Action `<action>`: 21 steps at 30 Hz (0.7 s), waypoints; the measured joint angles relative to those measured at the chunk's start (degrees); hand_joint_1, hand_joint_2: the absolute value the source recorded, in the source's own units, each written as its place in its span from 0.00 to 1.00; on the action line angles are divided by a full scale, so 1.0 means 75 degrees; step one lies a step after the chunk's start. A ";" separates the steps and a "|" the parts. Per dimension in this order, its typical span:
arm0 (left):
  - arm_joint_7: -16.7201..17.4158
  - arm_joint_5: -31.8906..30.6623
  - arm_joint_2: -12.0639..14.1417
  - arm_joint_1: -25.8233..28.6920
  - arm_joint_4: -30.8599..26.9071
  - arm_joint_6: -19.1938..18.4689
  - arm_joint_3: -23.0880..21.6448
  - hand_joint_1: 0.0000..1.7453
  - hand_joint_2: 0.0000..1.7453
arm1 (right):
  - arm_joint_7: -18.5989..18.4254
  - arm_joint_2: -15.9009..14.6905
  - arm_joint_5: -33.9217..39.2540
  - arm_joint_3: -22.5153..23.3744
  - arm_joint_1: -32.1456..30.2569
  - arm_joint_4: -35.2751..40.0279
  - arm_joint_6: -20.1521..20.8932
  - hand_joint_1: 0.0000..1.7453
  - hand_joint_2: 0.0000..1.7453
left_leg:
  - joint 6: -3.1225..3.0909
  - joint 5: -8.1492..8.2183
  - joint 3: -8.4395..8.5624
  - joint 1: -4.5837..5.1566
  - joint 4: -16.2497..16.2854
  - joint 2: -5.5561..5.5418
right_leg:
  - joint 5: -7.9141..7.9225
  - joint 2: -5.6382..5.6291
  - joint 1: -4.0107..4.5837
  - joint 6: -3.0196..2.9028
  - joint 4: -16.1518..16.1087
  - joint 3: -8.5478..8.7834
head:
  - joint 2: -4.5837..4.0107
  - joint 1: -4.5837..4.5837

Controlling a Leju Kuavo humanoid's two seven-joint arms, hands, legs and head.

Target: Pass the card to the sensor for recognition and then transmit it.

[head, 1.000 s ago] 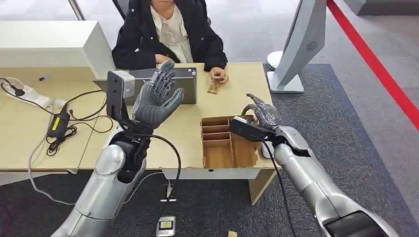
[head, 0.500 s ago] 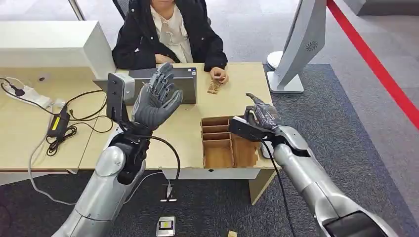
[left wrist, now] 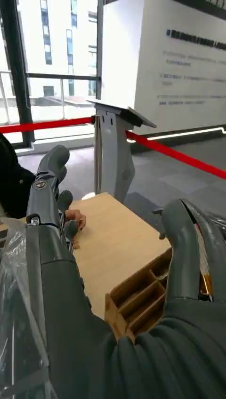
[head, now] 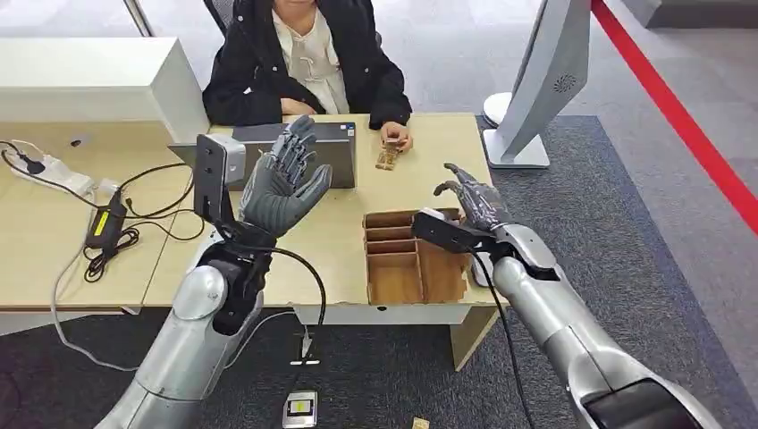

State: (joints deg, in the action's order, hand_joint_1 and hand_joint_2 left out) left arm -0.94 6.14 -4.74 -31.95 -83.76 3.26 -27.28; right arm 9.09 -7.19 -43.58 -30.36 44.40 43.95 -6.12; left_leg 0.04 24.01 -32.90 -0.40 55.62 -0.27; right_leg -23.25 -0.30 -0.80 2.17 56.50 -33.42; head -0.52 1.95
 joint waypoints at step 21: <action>-0.0015 0.0018 -0.0047 -0.0019 0.0009 0.0000 -0.0012 0.00 1.00 | 0.0023 -0.0055 0.0020 0.0000 0.0099 -0.0210 -0.0122 0.00 1.00 | 0.0000 0.0000 0.0005 0.0000 0.0000 0.0001 | 0.0000 -0.0003 0.0000 0.0000 0.0000 0.0000 | 0.0000 0.0000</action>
State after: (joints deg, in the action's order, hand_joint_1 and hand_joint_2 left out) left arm -1.05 6.27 -5.09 -32.09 -83.69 3.26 -27.36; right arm 9.27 -7.61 -43.43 -30.36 45.15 42.38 -7.04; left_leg 0.04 24.01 -32.86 -0.40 55.62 -0.26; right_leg -23.25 -0.33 -0.80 2.17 56.49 -33.42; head -0.52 1.95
